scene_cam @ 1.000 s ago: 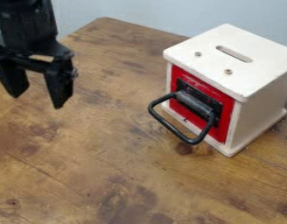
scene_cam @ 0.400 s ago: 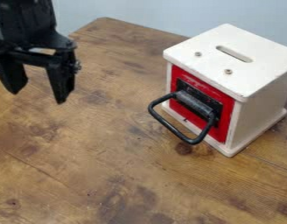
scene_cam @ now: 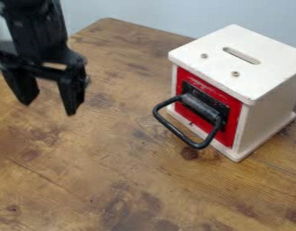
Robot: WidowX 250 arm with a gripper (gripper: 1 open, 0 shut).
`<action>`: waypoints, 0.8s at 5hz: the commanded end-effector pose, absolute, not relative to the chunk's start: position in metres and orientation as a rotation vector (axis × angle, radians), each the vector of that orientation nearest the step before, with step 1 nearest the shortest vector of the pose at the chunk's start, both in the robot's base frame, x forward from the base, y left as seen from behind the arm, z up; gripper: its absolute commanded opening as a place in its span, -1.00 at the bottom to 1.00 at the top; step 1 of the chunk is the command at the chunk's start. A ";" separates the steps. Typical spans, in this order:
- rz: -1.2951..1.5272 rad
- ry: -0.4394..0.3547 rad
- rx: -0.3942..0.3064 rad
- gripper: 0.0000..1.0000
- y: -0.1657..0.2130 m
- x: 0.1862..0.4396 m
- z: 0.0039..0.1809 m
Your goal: Close the drawer
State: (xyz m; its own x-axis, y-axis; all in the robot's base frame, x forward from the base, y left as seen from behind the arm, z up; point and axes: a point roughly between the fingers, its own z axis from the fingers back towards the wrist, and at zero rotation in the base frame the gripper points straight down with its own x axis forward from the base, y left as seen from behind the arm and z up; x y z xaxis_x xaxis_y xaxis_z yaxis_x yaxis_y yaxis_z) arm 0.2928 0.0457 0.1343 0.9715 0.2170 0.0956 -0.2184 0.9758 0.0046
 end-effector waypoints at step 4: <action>0.272 -0.162 0.020 1.00 0.049 0.301 0.168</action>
State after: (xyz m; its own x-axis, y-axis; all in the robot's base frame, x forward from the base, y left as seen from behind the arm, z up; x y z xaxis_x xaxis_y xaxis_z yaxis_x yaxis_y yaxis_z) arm 0.3013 0.0470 0.1483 0.9591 0.2668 0.0942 -0.2680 0.9634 0.0002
